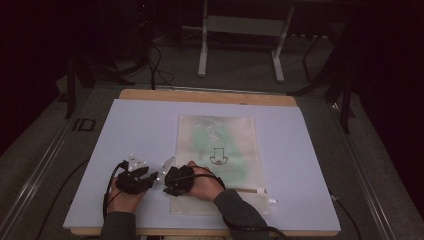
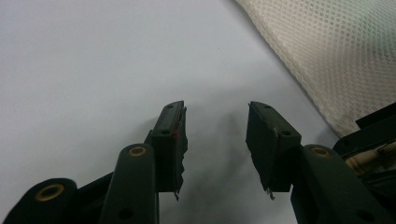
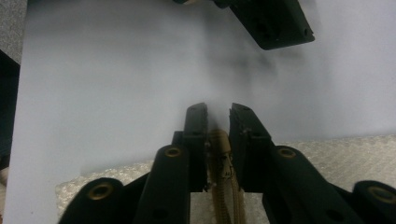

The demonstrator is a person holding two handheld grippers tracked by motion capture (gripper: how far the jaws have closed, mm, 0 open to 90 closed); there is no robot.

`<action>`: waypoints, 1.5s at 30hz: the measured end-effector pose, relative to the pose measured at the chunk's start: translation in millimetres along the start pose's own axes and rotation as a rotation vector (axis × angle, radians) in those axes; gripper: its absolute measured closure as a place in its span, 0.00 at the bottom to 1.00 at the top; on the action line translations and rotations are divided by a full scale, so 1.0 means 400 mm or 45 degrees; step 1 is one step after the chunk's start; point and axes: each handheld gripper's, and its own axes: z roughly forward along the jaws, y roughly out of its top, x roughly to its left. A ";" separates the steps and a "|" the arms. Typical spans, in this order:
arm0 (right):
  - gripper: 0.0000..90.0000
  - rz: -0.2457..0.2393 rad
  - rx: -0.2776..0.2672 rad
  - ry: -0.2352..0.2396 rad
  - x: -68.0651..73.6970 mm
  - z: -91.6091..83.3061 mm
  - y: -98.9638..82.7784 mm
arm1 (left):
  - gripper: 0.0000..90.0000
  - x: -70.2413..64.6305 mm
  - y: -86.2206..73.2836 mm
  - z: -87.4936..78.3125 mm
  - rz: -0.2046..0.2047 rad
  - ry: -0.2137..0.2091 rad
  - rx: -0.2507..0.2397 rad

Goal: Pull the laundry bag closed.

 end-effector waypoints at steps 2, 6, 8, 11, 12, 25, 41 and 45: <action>0.90 -0.002 0.007 -0.005 -0.001 -0.001 0.001 | 0.63 0.000 0.000 0.000 -0.001 0.000 0.000; 0.90 -0.001 -0.005 -0.002 -0.003 -0.002 0.002 | 0.63 0.000 0.000 0.000 -0.001 0.002 -0.002; 0.90 0.014 -0.015 0.005 -0.002 -0.004 0.002 | 0.63 0.000 0.000 0.000 -0.001 0.003 -0.003; 0.90 0.019 -0.053 0.009 -0.004 -0.016 0.001 | 0.63 0.001 0.000 -0.001 -0.002 0.005 -0.004; 0.90 0.019 -0.053 0.009 -0.004 -0.016 0.001 | 0.63 0.001 0.000 -0.001 -0.002 0.005 -0.004; 0.91 0.030 -0.131 -0.001 0.004 -0.067 -0.023 | 0.63 0.000 0.000 -0.002 0.000 0.003 -0.006; 0.93 0.074 -0.130 0.005 -0.003 -0.083 -0.082 | 0.63 -0.007 0.001 -0.002 0.012 -0.012 -0.013; 0.88 0.085 -0.128 0.009 -0.007 -0.079 -0.086 | 0.64 -0.007 0.001 -0.003 0.006 -0.024 -0.020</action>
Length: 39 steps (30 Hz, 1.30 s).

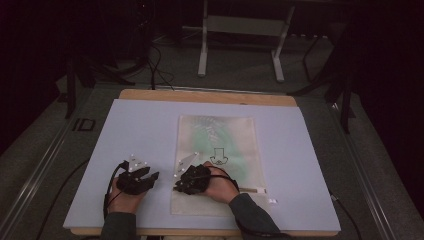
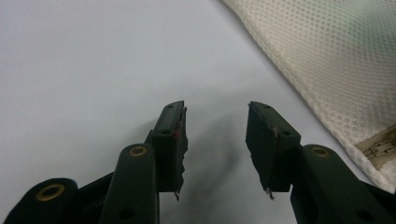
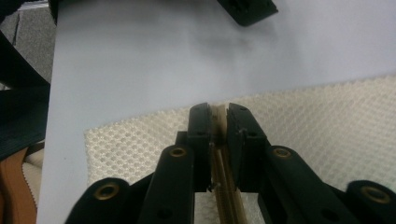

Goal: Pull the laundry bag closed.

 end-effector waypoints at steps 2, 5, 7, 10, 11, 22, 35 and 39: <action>0.87 0.024 0.020 0.014 -0.003 0.006 -0.009 | 0.64 -0.001 0.000 0.000 0.000 -0.008 -0.001; 0.87 0.034 0.020 0.024 -0.006 0.012 -0.015 | 0.64 -0.003 0.001 0.001 0.004 -0.019 0.002; 0.88 0.051 0.025 0.037 -0.008 0.017 -0.016 | 0.64 -0.005 0.001 0.001 0.005 -0.029 -0.002; 0.89 0.068 0.027 0.057 -0.013 0.024 -0.017 | 0.65 -0.008 0.001 -0.001 0.000 -0.044 -0.006; 0.89 0.068 0.027 0.057 -0.013 0.024 -0.017 | 0.65 -0.009 0.001 -0.001 -0.001 -0.052 -0.011; 0.91 0.073 0.031 0.069 -0.015 0.026 -0.017 | 0.70 -0.033 0.004 -0.004 0.036 -0.095 -0.012; 0.91 0.006 0.031 0.006 0.003 0.026 -0.020 | 0.84 -0.050 0.009 -0.002 0.061 -0.164 -0.032; 0.91 0.004 0.029 0.004 0.004 0.026 -0.021 | 0.92 -0.054 0.011 0.000 0.062 -0.200 -0.020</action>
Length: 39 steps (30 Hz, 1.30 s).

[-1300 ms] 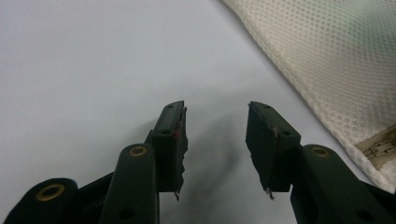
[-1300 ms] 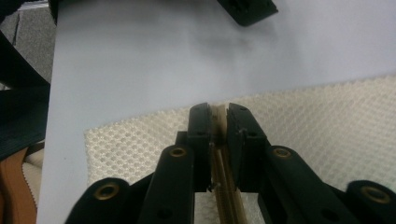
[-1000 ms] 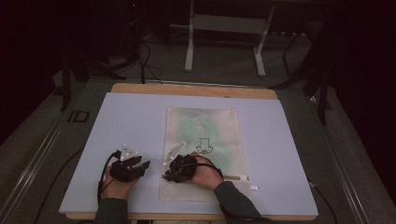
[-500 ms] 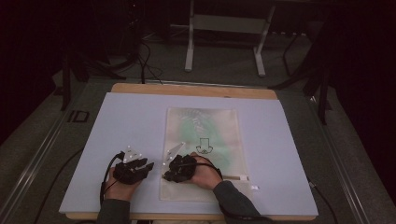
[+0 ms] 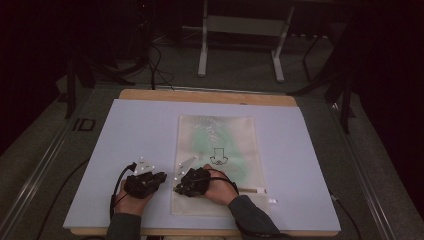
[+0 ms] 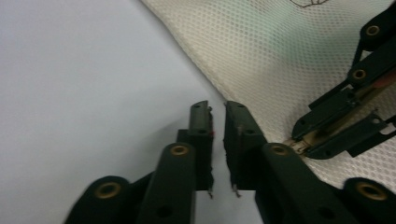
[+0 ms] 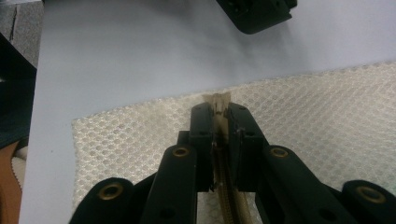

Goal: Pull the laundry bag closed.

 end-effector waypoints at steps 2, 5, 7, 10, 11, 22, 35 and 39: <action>0.91 -0.005 -0.007 -0.003 0.001 0.000 -0.002 | 0.94 -0.004 0.001 0.003 0.006 -0.003 0.011; 0.91 0.001 -0.015 -0.001 0.001 0.001 -0.003 | 0.97 -0.012 0.005 0.008 0.020 -0.017 0.022; 0.91 0.002 -0.016 -0.001 0.001 0.001 -0.004 | 0.98 -0.018 0.007 0.011 0.027 -0.022 0.025; 0.91 0.003 -0.022 0.001 0.000 0.000 -0.005 | 0.99 -0.025 0.009 0.016 0.037 -0.035 0.033; 0.91 0.010 -0.024 0.006 -0.001 0.000 -0.007 | 0.99 -0.026 0.010 0.016 0.043 -0.037 0.038; 0.91 0.010 -0.041 0.002 -0.001 0.000 -0.011 | 0.99 -0.054 0.018 0.040 0.104 -0.063 0.071; 0.91 0.020 -0.061 -0.002 0.000 0.001 -0.016 | 0.99 -0.057 0.019 0.052 0.107 -0.072 0.083; 0.91 0.020 -0.061 -0.006 0.002 0.001 -0.015 | 0.99 -0.060 0.018 0.058 0.119 -0.066 0.090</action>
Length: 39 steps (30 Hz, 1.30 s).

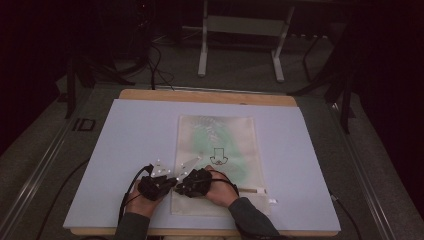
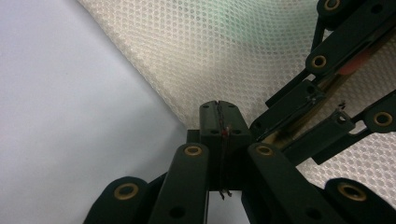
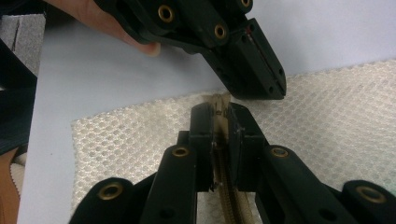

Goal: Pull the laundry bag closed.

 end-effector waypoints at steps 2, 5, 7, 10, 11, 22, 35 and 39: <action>0.91 -0.005 0.005 0.000 0.000 0.000 0.001 | 0.99 0.004 -0.001 0.000 -0.011 -0.010 0.002; 0.91 -0.018 0.010 0.002 0.000 0.000 0.003 | 0.99 0.009 -0.002 0.001 -0.027 -0.027 0.003; 0.91 -0.022 0.019 0.006 -0.001 -0.001 0.005 | 0.99 0.013 -0.002 0.001 -0.049 -0.040 0.006; 0.91 -0.021 0.023 0.012 -0.002 -0.002 0.006 | 0.99 0.015 -0.002 0.001 -0.069 -0.047 0.009; 0.91 -0.023 0.030 0.014 -0.002 -0.003 0.007 | 0.99 0.014 -0.002 0.001 -0.069 -0.044 0.010; 0.92 -0.064 0.069 0.000 0.001 -0.008 0.012 | 0.99 0.011 -0.001 0.001 -0.065 -0.033 0.016; 0.92 -0.090 0.096 -0.035 0.005 -0.016 0.008 | 1.00 0.010 0.000 0.001 -0.065 -0.028 0.020; 0.92 -0.088 0.092 -0.029 0.004 -0.021 -0.001 | 0.99 0.009 0.000 0.001 -0.064 -0.025 0.020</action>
